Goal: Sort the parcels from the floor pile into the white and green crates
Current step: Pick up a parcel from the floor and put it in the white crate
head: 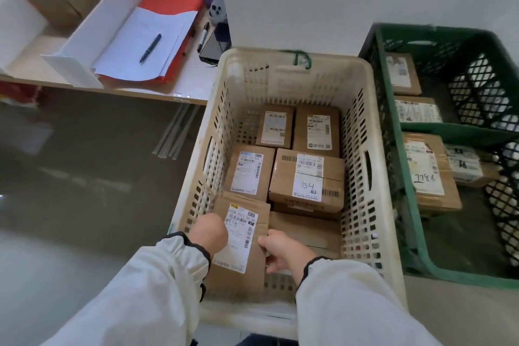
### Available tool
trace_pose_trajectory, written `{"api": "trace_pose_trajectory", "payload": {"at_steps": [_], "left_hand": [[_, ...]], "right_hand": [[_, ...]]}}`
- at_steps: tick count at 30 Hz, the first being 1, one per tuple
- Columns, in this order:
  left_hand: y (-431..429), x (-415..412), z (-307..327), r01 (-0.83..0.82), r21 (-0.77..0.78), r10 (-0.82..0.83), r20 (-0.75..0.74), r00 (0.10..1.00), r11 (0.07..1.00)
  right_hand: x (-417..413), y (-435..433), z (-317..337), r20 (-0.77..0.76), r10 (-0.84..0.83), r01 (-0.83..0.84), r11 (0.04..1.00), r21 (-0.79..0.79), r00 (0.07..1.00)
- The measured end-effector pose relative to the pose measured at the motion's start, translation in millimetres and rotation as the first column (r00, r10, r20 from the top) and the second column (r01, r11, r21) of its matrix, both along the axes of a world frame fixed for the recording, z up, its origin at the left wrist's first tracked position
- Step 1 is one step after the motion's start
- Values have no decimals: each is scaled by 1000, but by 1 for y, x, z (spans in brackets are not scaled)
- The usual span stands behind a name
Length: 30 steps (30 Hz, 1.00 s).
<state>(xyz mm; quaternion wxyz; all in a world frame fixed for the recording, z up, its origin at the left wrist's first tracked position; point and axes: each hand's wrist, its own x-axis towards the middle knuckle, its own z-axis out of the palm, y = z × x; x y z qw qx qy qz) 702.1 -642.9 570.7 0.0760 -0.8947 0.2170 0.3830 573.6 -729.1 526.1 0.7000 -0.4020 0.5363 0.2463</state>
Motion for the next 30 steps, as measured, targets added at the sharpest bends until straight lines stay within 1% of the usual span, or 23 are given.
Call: {"api": "trace_pose_trajectory", "payload": {"at_steps": [1,3,5,10,11,13,16,18,20,22,23,24,26,27,28,29,30], "left_hand": [[-1,1,-9,53,23,-54,30,998,998],[-5,-2,-13,123,115,-128,39,991,986],[-8,-5,-17,173,162,-182,48,982,972],[-11,0,-28,308,187,-325,68,943,933],[-13,2,-28,361,195,-382,81,921,912],[-19,5,-25,445,207,-473,110,874,871],[-26,7,-22,509,254,-555,160,816,822],[-28,7,-20,608,307,-675,206,708,732],[-30,8,-21,694,371,-781,188,595,617],[-28,9,-21,745,421,-848,141,510,518],[-28,11,-23,767,428,-873,139,467,478],[-28,12,-24,766,454,-885,129,448,454],[-27,19,-30,783,494,-920,104,377,377],[-28,22,-32,801,488,-934,100,343,347],[-27,24,-37,805,433,-911,126,392,406],[-27,25,-36,810,443,-917,78,391,383],[-29,25,-41,792,430,-884,33,466,433]], "right_hand": [[1,0,-4,3,0,0,1000,5,1000],[1,0,-10,6,-9,8,1000,18,1000],[2,0,-16,-11,-16,16,1000,12,1000],[3,4,-47,-58,-78,77,997,-23,995],[2,6,-55,-66,-104,101,994,-37,992],[2,7,-48,-76,-185,181,982,-56,980],[3,6,-36,-91,-242,233,968,-95,966],[4,4,-34,-85,-228,217,968,-125,970],[6,4,-35,-75,-178,164,972,-168,981],[8,6,-34,-75,-82,63,972,-226,994],[8,7,-35,-69,-27,11,973,-231,997],[9,9,-33,-67,49,-64,970,-234,997],[9,14,-32,-56,203,-211,955,-207,977],[9,16,-29,-62,250,-257,947,-193,966],[9,17,-27,-62,266,-273,944,-183,962],[9,17,-29,-54,262,-268,946,-185,963],[9,18,-32,-39,237,-240,951,-193,971]]}}
